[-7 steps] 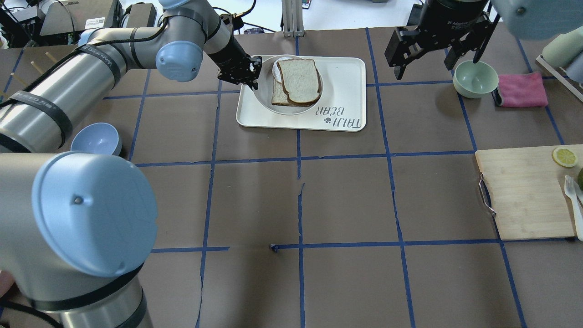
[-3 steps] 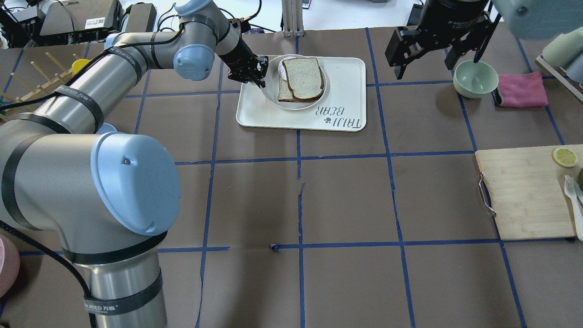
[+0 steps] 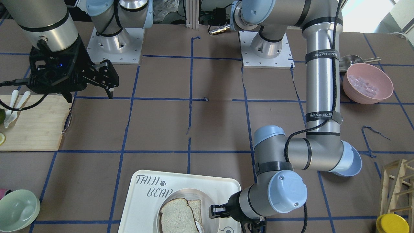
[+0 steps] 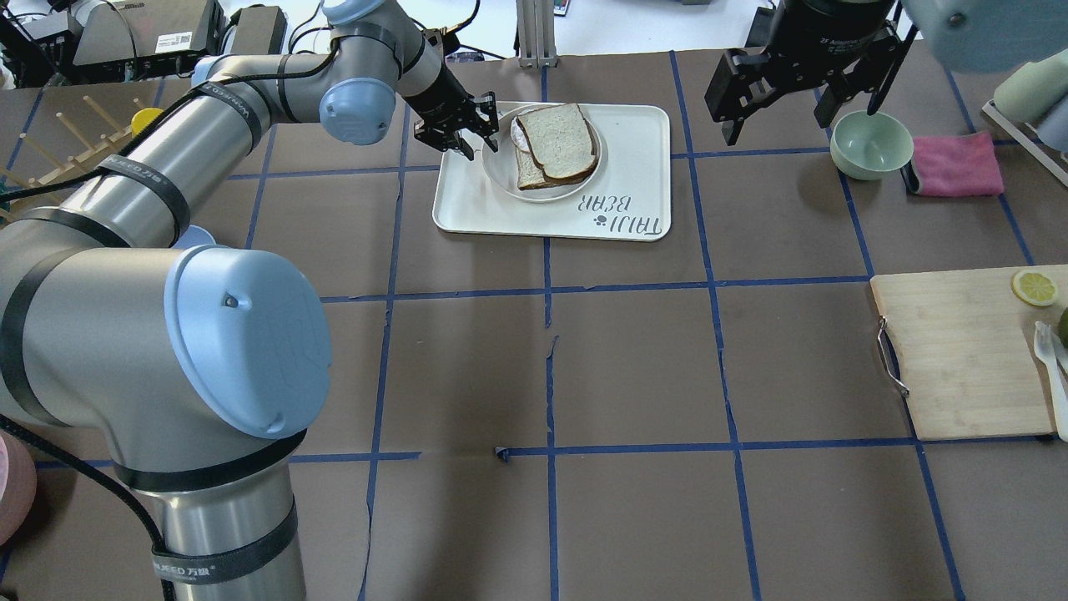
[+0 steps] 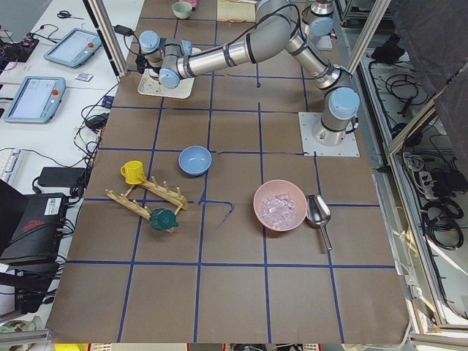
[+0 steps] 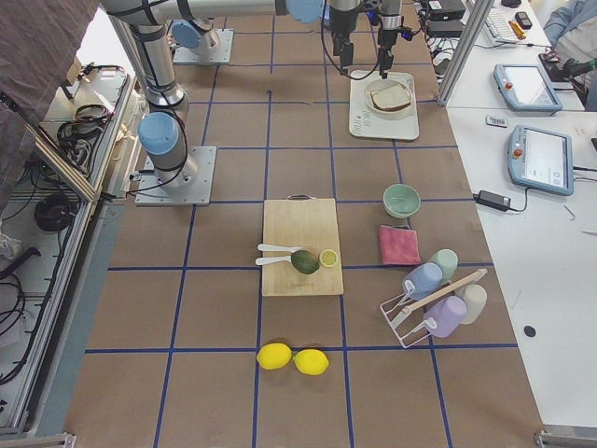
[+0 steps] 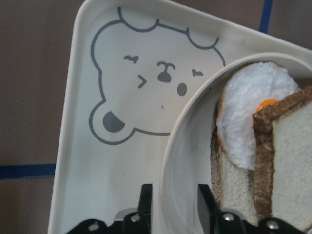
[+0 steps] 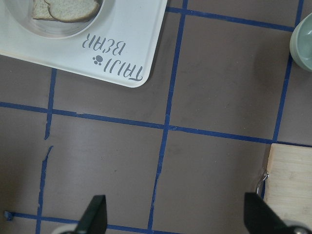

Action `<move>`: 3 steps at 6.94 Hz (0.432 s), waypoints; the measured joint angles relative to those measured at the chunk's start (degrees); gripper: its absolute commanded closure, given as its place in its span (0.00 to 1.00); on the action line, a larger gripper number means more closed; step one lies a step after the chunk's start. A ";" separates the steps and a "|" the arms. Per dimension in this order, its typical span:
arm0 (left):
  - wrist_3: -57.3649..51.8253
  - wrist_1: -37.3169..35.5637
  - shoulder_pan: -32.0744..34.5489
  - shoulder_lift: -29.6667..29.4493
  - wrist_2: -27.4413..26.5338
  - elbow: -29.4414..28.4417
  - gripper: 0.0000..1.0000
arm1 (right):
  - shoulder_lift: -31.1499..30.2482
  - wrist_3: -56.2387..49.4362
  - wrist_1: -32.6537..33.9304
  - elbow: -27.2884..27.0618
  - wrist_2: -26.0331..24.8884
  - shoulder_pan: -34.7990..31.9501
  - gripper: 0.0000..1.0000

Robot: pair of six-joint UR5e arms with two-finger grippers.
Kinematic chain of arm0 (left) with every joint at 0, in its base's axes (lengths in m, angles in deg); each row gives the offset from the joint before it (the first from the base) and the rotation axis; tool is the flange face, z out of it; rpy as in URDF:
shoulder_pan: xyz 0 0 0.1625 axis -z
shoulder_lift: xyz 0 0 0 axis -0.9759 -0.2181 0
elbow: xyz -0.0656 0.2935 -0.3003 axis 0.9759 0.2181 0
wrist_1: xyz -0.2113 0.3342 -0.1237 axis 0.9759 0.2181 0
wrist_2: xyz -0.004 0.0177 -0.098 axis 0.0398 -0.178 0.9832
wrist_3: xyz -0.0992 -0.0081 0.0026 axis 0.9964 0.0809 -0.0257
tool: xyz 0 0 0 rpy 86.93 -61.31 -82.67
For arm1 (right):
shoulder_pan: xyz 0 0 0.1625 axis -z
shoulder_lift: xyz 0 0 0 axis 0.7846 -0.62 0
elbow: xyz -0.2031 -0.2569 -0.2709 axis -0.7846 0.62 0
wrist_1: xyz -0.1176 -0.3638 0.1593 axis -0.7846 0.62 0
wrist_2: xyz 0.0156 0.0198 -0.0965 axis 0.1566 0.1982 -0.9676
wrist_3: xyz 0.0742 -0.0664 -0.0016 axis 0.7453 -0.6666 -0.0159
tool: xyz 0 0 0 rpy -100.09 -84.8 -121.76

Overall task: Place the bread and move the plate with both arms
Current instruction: 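Open the left gripper and release the plate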

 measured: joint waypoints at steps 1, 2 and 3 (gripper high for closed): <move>-0.11 2.35 -0.33 1.58 -1.79 0.01 0.00 | 0.00 0.04 -0.01 0.00 0.04 0.00 0.00; -0.50 5.75 -1.01 3.90 -4.64 -0.05 0.00 | -0.01 0.06 -0.02 -0.02 0.09 0.00 0.00; -1.25 9.18 -2.19 6.73 -6.86 0.14 0.00 | -0.04 0.09 -0.02 -0.04 0.10 -0.01 0.00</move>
